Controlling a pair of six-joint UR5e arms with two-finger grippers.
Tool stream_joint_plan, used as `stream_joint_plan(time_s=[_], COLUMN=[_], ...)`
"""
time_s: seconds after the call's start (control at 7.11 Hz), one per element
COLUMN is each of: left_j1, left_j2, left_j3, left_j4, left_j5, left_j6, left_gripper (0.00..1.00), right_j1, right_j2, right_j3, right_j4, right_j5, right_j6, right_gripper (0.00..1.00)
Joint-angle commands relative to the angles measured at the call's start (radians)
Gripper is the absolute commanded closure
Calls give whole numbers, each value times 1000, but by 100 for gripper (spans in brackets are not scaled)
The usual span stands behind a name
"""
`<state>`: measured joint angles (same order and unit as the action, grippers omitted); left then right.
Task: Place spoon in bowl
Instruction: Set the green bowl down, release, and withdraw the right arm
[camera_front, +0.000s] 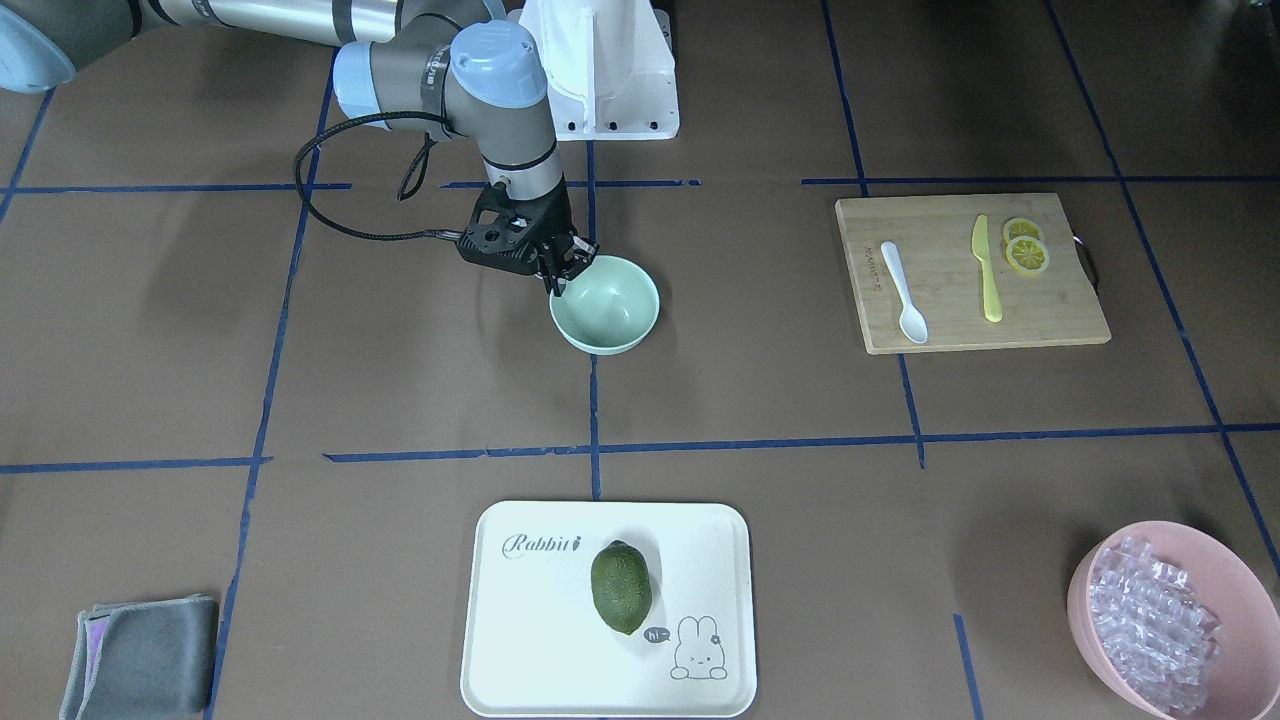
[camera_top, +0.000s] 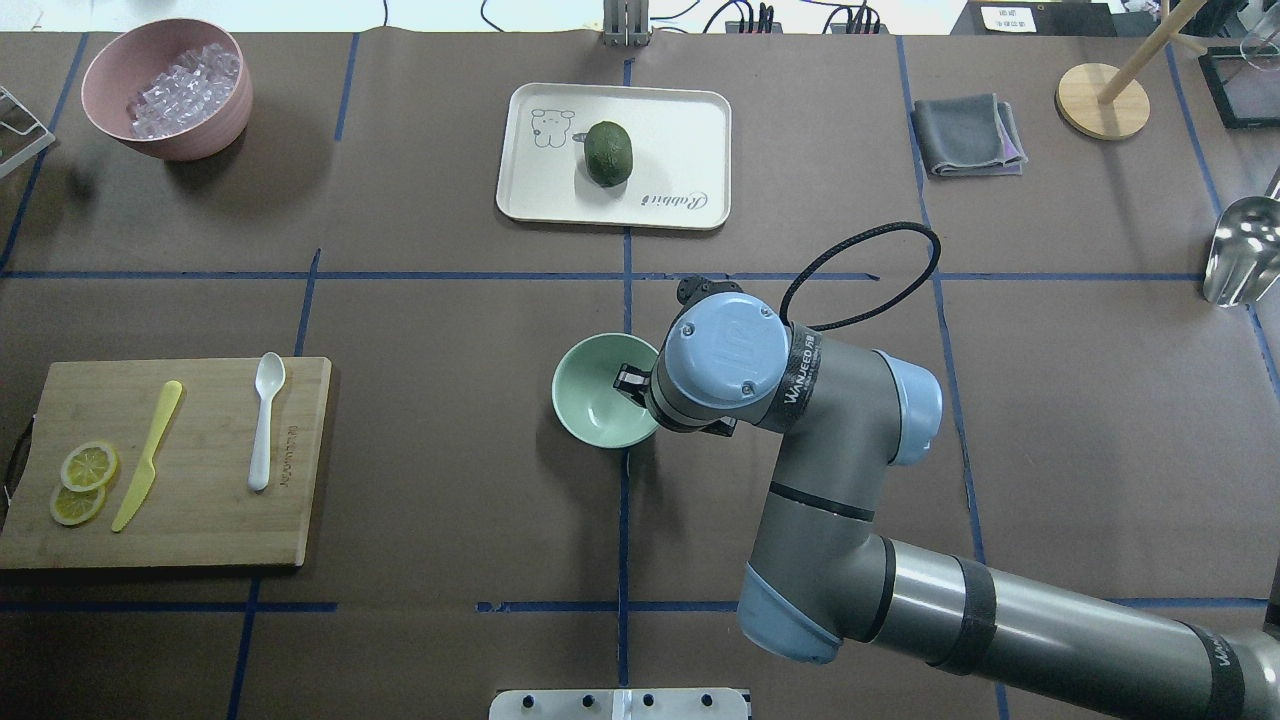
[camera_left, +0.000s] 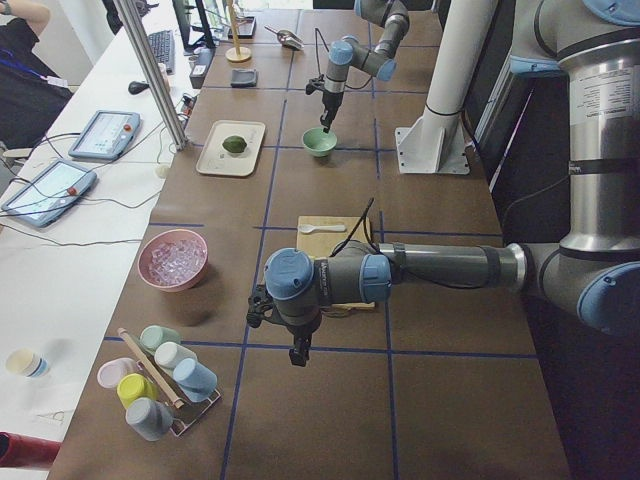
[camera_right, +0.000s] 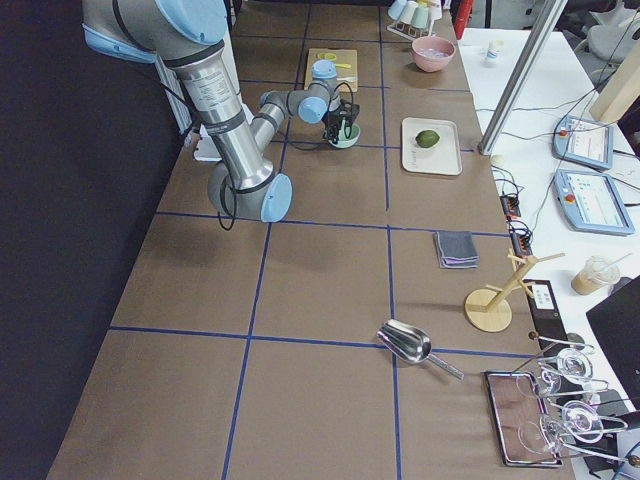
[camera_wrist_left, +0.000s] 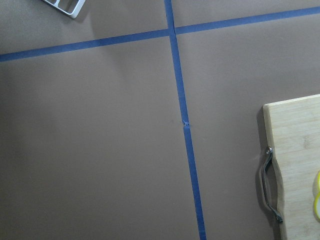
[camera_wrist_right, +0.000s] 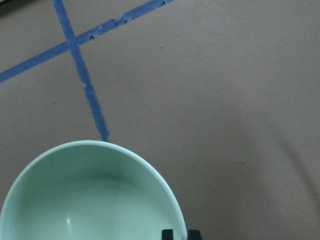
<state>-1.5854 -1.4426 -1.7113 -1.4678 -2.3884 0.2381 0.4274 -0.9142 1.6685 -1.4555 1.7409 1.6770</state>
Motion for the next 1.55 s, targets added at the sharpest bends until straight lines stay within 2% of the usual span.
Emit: stream_joint_plan(time_s=[0.0, 0.14, 0.28, 0.42, 0.56, 0.7, 1.27, 1.41], left_j1=[2, 2, 4, 18, 25, 31, 158, 223], left_j2=[-8, -12, -15, -50, -67, -80, -91, -97], left_j3=[-1, 1, 15, 31, 39, 44, -31, -66], left_j4=[-15, -99, -232, -285, -286, -289, -287, -292], left_j5=[0, -3, 3, -5, -59, -89, -80, -63], left_j6=[0, -3, -6, -40, -115, -146, -167, -313], left_gripper=[0, 0, 0, 0, 0, 0, 0, 0], right_j1=[77, 179, 285, 406, 532, 635, 989, 1092], right_j2=[3, -6, -11, -35, -107, -223, -561, -659], right_j3=[20, 46, 66, 74, 97, 97, 99, 93], right_j4=[-3, -47, -116, -167, -173, -171, -171, -174], right_j5=[76, 177, 260, 329, 382, 450, 532, 529], right_j6=[-78, -174, -341, -537, -759, -990, -1726, -1946], right_gripper=[0, 0, 0, 0, 0, 0, 0, 0])
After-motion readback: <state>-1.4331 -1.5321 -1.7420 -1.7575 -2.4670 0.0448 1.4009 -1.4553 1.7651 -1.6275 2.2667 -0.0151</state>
